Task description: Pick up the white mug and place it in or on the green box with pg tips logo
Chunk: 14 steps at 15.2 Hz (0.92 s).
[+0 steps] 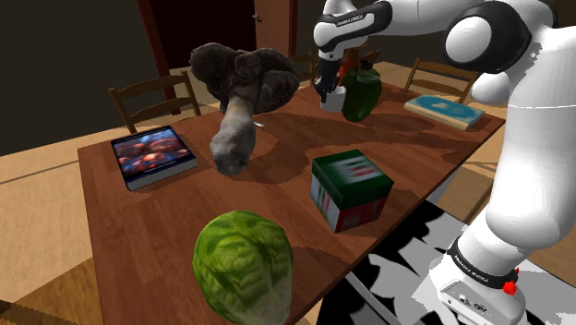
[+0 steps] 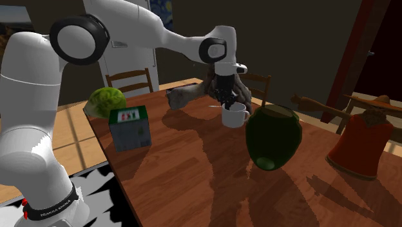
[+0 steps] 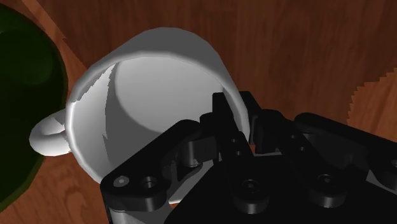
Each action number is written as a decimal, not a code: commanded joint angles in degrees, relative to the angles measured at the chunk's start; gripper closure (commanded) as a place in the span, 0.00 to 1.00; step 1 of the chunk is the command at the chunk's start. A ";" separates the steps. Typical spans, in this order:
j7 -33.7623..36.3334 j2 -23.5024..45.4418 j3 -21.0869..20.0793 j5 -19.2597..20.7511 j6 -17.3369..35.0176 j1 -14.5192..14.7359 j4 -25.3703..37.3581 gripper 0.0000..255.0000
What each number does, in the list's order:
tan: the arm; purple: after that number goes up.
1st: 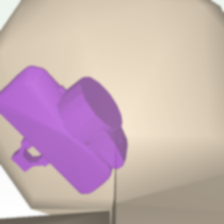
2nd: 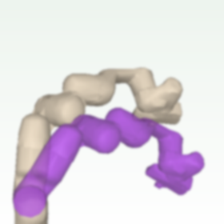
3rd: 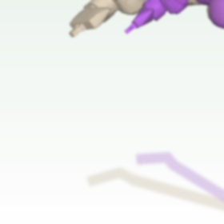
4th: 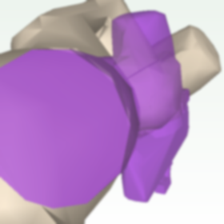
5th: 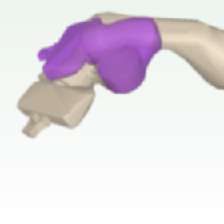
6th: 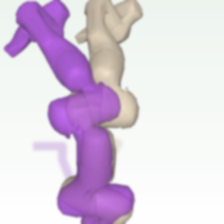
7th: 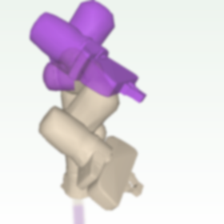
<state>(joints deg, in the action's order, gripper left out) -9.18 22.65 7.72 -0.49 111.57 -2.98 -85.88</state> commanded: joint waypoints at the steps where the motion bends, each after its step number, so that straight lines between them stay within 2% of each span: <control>1: -0.03 -0.26 0.02 0.03 -1.64 -0.01 1.37 1.00; 14: -0.28 -0.15 0.11 -0.01 -11.72 -0.26 11.57 1.00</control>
<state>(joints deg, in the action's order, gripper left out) -9.45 22.48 7.83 -0.50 100.73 -3.23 -75.20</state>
